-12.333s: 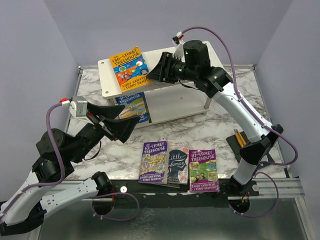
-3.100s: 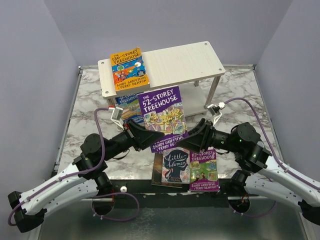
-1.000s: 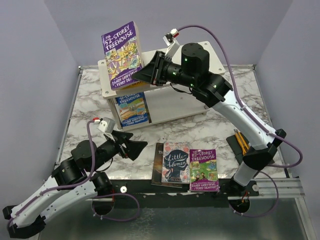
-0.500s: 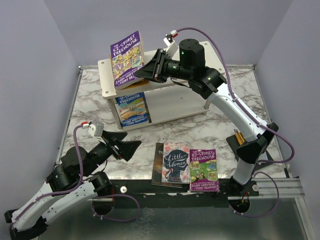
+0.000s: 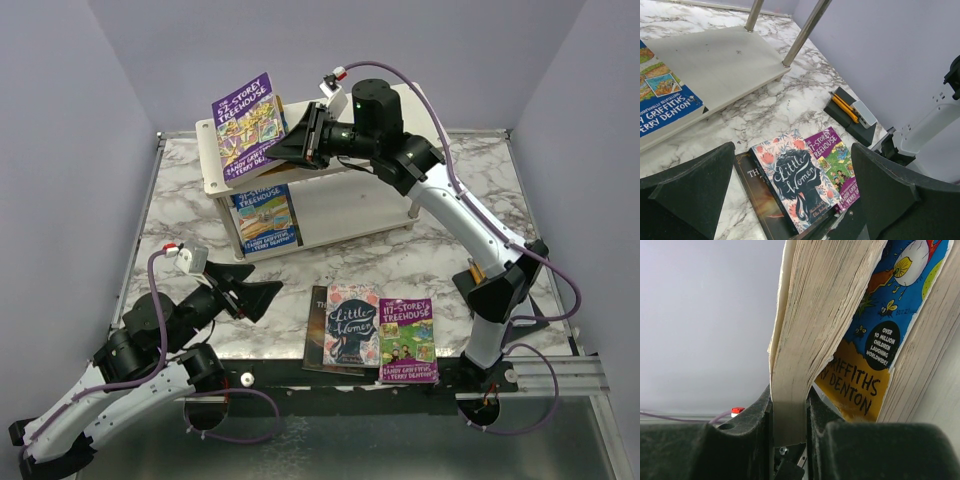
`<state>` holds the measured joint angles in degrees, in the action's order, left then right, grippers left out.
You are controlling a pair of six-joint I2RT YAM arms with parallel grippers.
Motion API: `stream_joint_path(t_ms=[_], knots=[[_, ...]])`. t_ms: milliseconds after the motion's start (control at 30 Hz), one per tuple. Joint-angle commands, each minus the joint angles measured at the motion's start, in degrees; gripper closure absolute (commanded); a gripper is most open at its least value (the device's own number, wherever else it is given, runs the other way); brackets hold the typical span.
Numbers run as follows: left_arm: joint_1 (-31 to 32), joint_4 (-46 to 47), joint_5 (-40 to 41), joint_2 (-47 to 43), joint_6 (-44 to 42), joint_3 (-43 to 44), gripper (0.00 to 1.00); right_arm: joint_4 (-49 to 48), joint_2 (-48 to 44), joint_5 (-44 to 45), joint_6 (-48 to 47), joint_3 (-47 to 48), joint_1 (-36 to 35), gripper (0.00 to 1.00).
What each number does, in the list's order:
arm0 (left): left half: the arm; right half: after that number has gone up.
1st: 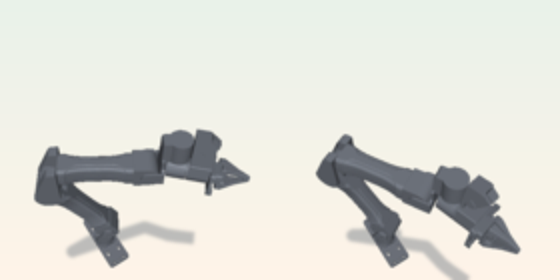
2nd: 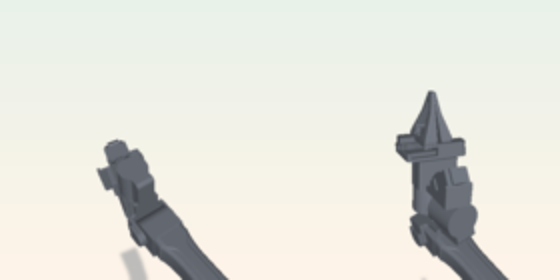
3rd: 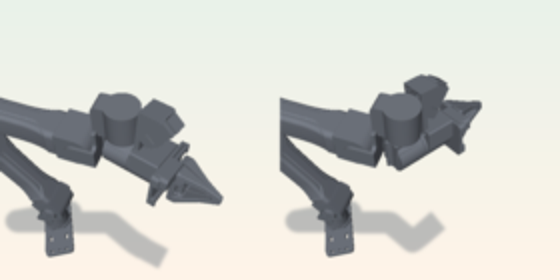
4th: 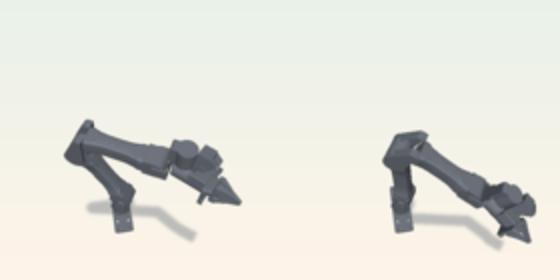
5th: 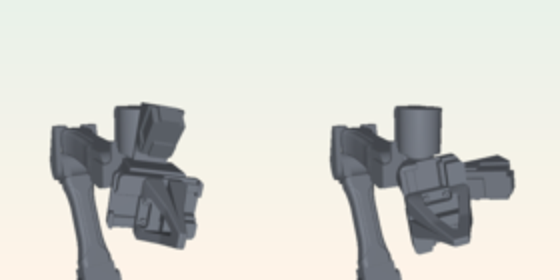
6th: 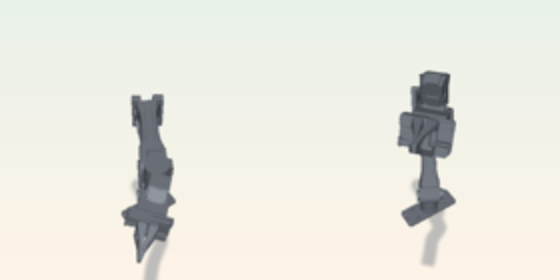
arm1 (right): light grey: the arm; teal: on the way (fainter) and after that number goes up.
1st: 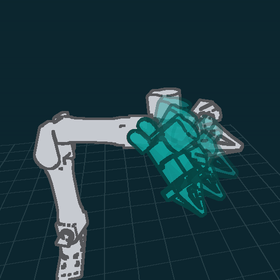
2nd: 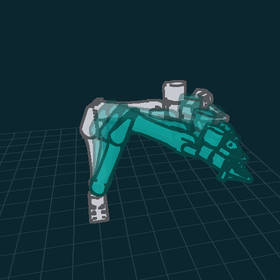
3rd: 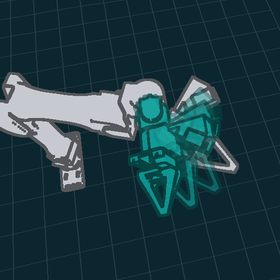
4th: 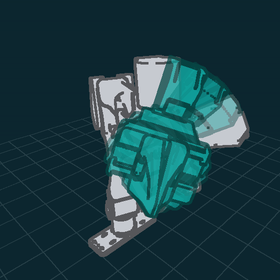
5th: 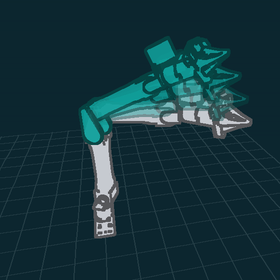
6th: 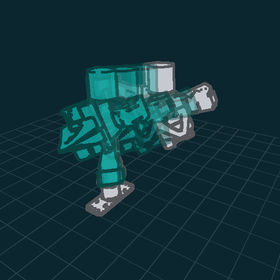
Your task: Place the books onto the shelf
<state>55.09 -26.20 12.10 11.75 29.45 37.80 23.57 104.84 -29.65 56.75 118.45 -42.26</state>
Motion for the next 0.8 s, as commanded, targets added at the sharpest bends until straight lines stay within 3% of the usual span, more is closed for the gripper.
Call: stream_joint_path(t_ms=[0,433,767], knots=[[-0.1,-0.3,1.3,0.0,-0.7,-0.4,0.01,-5.4,0.0,-1.9,0.8,0.4,0.5,0.98],[-0.1,-0.3,1.2,0.9,-0.6,-0.4,0.01,-8.0,-1.2,-2.2,2.5,-3.6,2.4,0.91],[-0.1,-0.3,1.1,1.3,-0.6,-0.4,0.01,-8.6,-2.2,-1.9,2.3,-5.5,2.5,0.68]])
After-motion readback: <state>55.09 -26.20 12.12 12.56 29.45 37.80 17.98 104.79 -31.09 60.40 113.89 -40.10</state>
